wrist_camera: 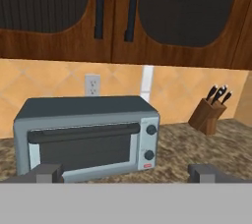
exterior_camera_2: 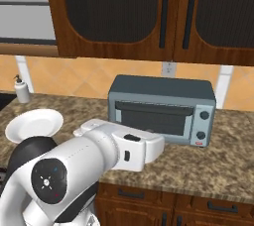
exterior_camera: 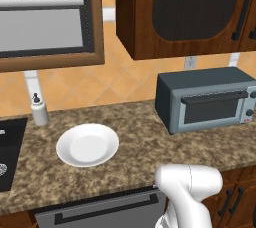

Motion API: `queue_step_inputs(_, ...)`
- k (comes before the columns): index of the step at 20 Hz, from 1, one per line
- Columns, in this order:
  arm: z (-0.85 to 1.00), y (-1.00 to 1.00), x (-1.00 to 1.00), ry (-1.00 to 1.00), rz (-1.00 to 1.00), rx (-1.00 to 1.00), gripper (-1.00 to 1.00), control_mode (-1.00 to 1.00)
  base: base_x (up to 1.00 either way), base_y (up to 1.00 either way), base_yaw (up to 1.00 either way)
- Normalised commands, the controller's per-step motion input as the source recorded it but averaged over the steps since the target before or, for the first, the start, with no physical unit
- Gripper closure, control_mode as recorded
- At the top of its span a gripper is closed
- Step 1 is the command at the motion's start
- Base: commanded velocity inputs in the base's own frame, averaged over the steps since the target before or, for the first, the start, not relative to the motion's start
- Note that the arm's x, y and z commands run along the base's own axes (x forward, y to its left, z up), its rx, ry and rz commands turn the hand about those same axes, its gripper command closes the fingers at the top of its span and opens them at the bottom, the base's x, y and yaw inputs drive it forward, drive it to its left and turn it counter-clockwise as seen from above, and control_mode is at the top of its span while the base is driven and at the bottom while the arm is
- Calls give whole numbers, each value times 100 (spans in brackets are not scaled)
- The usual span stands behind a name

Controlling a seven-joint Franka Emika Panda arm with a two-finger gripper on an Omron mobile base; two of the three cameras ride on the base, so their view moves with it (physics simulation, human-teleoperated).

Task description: Pick up the kebab skewer and baguette bread, and place them inside the toaster oven. Close the toaster oven door and start by setting the timer.

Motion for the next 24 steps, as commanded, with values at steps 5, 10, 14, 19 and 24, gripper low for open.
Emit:
queue_step_inputs(5,-19,-10,-20,0,0,0,-100,-100,0,0,0)
queue_step_inputs(10,-58,-7,-32,0,0,0,-100,-100,0,0,0)
queue_step_inputs(14,-54,-4,-9,-1,0,0,-100,-100,0,0,0)
queue_step_inputs(19,-31,0,18,-5,0,0,-100,-100,0,0,0)
queue_step_inputs(24,-14,-24,49,-5,5,1,-100,-100,0,0,0)
